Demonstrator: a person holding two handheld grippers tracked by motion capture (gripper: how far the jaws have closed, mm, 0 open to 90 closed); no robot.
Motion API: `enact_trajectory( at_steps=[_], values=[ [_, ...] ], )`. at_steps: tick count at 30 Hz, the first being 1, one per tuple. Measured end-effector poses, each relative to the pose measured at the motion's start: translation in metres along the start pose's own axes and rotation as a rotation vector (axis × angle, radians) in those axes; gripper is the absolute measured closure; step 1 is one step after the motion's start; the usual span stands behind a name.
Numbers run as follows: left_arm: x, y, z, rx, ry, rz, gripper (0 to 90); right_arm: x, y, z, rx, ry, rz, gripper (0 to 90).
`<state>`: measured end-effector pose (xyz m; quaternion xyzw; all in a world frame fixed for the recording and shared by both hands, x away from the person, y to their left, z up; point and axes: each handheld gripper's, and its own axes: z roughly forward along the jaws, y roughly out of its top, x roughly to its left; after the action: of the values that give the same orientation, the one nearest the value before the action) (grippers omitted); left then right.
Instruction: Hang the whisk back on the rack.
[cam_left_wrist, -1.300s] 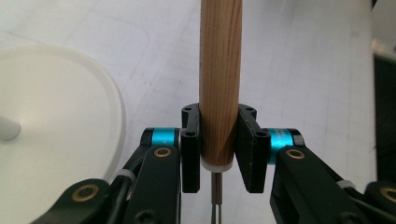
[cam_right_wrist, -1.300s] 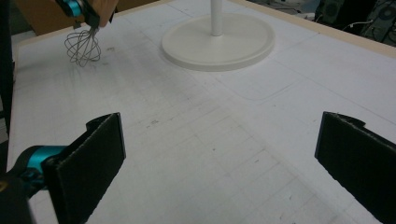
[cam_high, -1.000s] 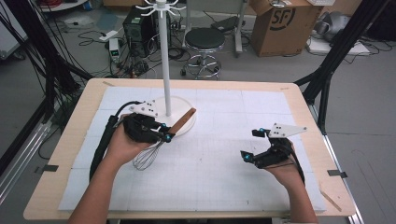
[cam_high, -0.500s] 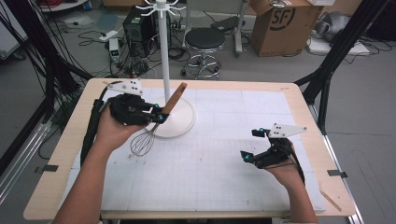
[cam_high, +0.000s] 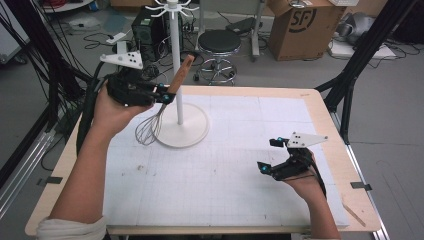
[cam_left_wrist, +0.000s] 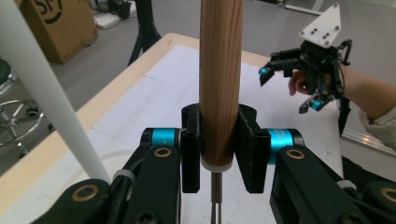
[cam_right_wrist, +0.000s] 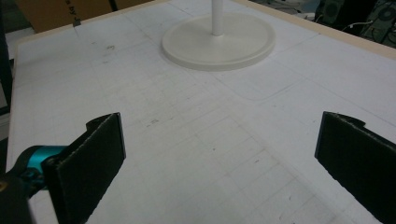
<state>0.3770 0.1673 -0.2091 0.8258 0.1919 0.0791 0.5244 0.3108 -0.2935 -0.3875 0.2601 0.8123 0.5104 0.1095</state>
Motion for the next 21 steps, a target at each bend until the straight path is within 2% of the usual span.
enact_trajectory(
  at_steps=[5,9,15,19,21],
  values=[
    [0.007,0.018,-0.009,-0.044,-0.016,-0.006,73.4,-0.001,0.000,0.001,0.002,-0.001,0.000,0.8],
    [0.012,0.026,-0.013,-0.070,-0.023,-0.011,73.4,0.000,0.000,0.001,0.007,-0.002,-0.002,0.8],
    [0.020,0.034,-0.014,-0.062,-0.019,-0.015,73.4,0.000,0.000,0.000,0.004,-0.006,-0.003,0.7],
    [0.028,0.035,-0.018,-0.095,-0.031,-0.036,73.4,0.001,-0.001,0.002,0.015,-0.001,0.001,0.7],
    [0.032,0.034,-0.019,-0.103,-0.024,-0.047,73.4,0.000,-0.001,0.002,0.020,-0.004,-0.001,0.7]
  ],
)
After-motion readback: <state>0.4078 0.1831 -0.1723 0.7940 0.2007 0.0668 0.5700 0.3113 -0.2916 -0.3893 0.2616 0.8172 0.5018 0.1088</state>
